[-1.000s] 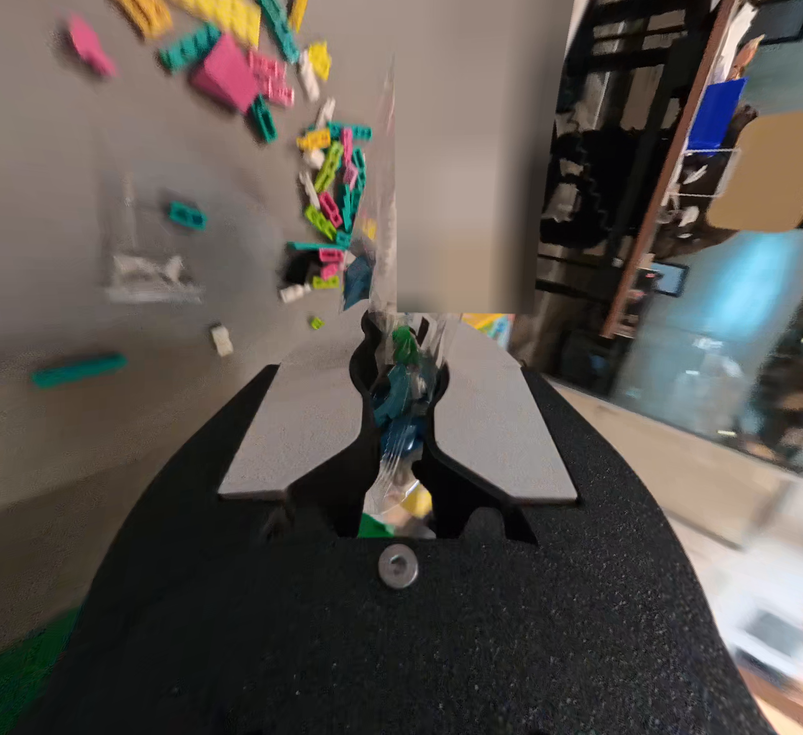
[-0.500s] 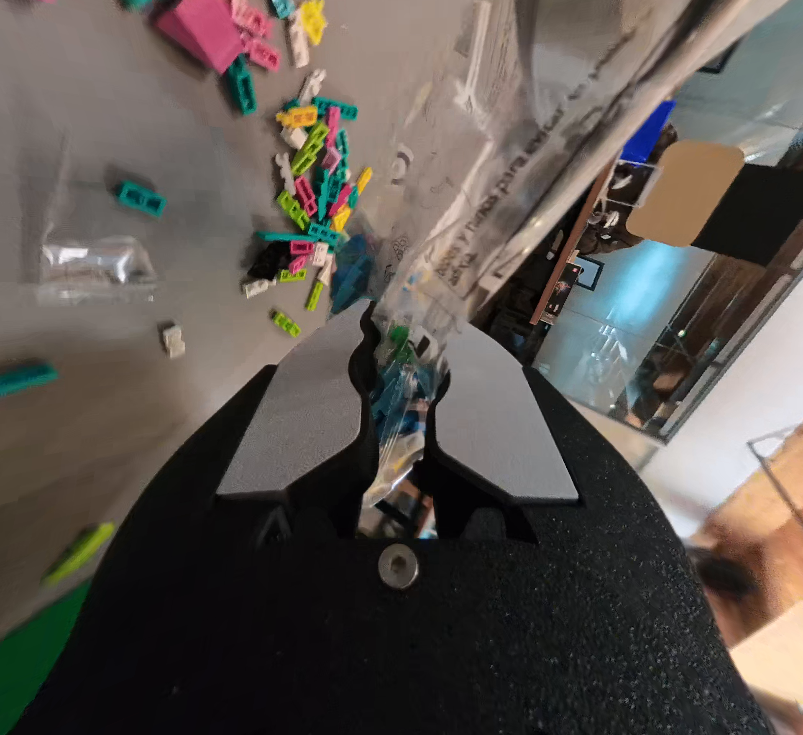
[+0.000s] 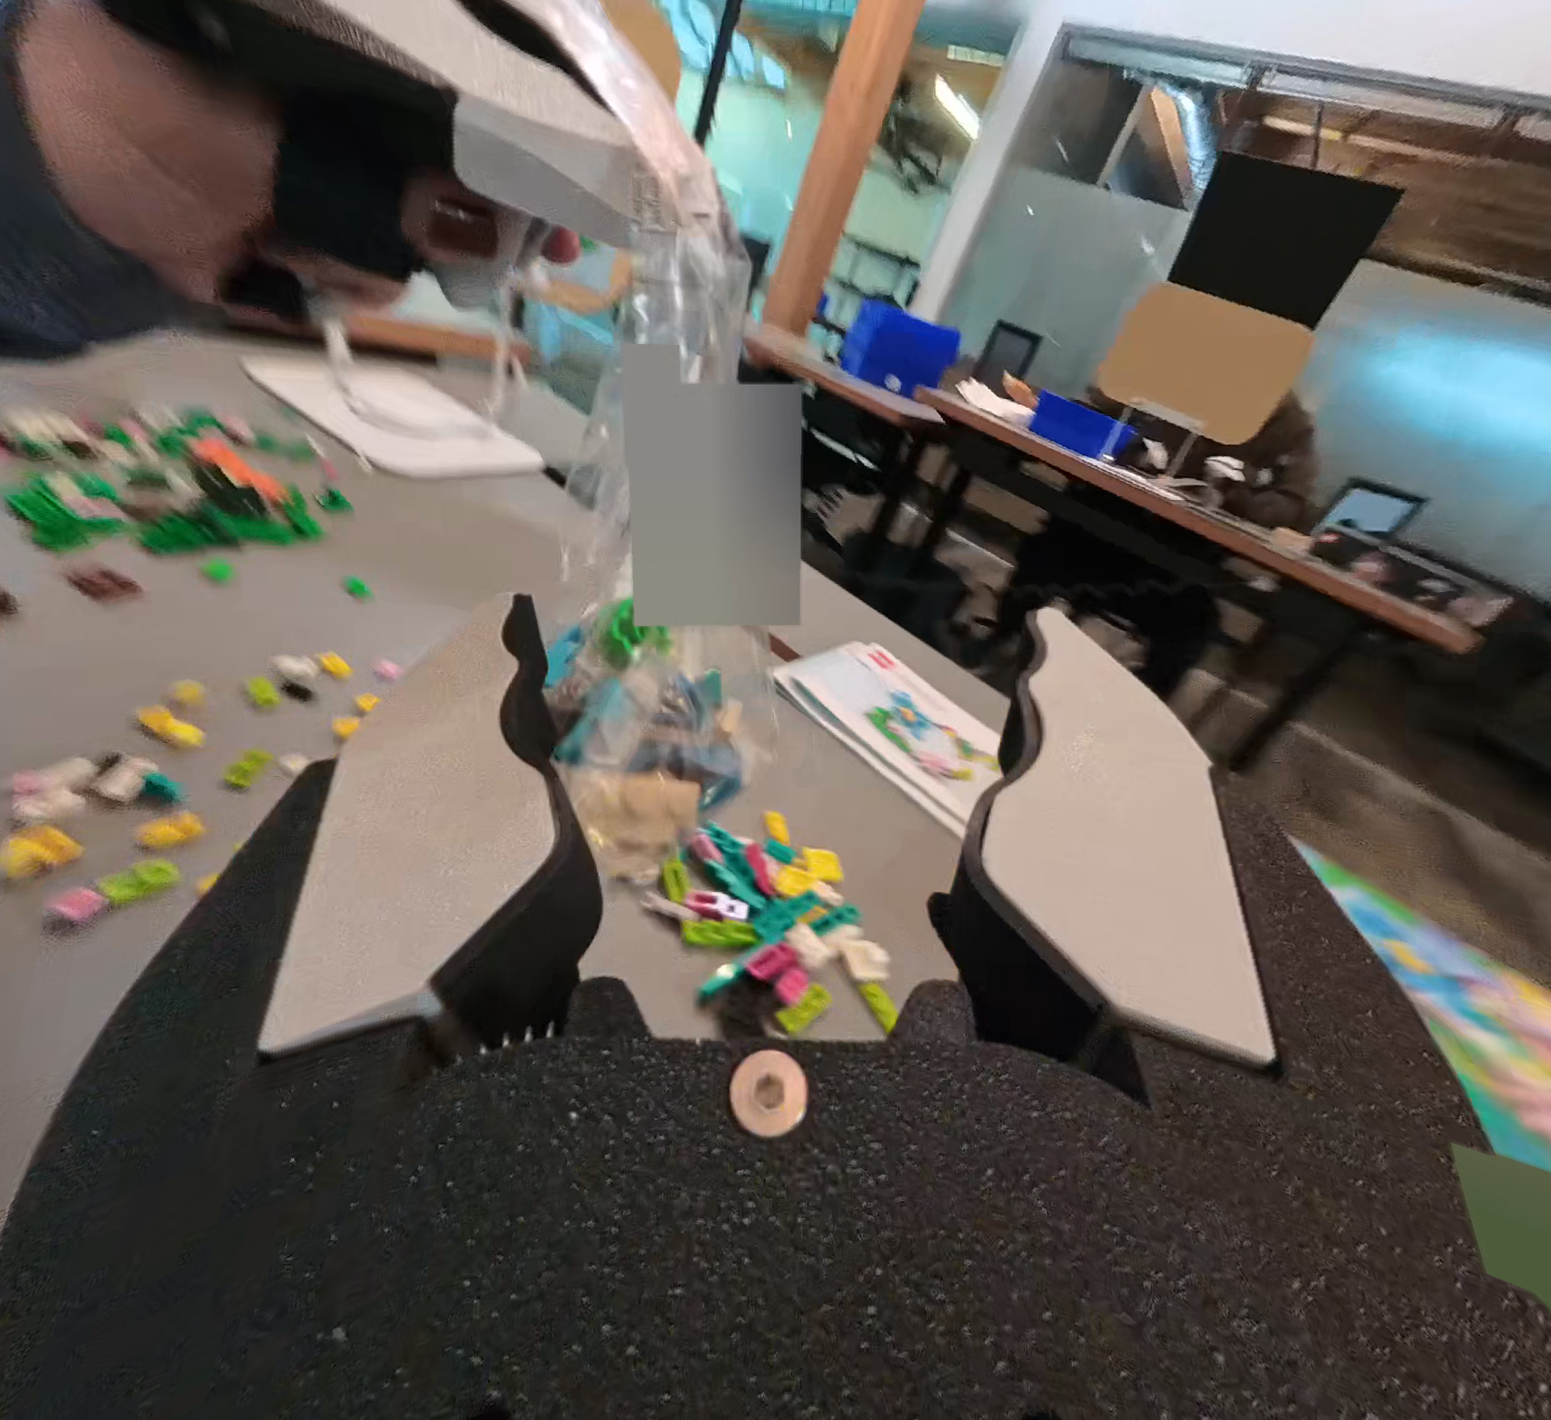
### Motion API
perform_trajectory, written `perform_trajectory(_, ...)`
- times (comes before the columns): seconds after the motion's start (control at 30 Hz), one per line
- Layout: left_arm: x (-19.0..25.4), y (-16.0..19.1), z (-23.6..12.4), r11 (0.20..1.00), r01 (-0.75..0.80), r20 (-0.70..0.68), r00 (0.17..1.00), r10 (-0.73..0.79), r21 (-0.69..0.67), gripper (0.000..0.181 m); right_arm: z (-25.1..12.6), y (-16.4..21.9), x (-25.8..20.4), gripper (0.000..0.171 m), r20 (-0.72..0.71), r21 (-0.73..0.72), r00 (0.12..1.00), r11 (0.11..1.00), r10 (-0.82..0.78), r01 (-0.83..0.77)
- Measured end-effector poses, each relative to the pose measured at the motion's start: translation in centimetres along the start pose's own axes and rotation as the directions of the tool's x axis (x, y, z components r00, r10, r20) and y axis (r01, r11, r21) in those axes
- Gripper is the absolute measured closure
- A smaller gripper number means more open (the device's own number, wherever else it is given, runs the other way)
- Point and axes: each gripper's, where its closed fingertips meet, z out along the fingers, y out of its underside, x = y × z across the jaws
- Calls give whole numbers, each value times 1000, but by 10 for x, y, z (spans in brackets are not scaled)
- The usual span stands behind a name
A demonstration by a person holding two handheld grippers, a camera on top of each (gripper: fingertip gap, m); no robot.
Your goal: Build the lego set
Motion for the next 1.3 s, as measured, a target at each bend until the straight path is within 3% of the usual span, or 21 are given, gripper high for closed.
perform_trajectory(0.1, -7, -3, -4, 996, 82, -28, 996, -82, 27, 181, -6, 9, -3, 73, 62, 79, 978, 976, 200, -205)
perform_trajectory(0.23, -20, -3, -8, 991, 129, 3, 992, -129, 25, 181, -10, 25, -18, 80, 203, 81, 916, 926, 347, -369)
perform_trajectory(0.33, -26, -5, -9, 986, 166, 7, 986, -166, 23, 181, -9, 40, -29, 86, 233, 34, 903, 925, 360, -378)
perform_trajectory(0.53, -32, -23, -7, 972, 230, -23, 973, -229, 40, 181, 15, 60, -59, 75, 248, -107, 888, 922, 387, -372)
perform_trajectory(0.73, -29, -40, -11, 936, 343, -108, 936, -335, 76, 181, 35, 44, -63, 78, 276, -29, 854, 892, 441, -451)
perform_trajectory(0.8, -28, -39, -14, 915, 394, -140, 914, -380, 84, 181, 38, 34, -57, 87, 267, 27, 863, 892, 428, -451)
perform_trajectory(0.9, -33, -25, -20, 889, 451, -149, 887, -437, 75, 181, 31, 15, -41, 128, 244, 119, 892, 901, 381, -417)
perform_trajectory(1.03, -43, 13, -35, 850, 525, -127, 847, -516, 47, 181, 24, 19, -25, 148, 251, -35, 905, 938, 342, -345)
perform_trajectory(1.3, -17, 101, -45, 703, 706, -227, 673, -704, -88, 181, 16, 46, -28, 153, 400, -459, 809, 859, 430, -229)
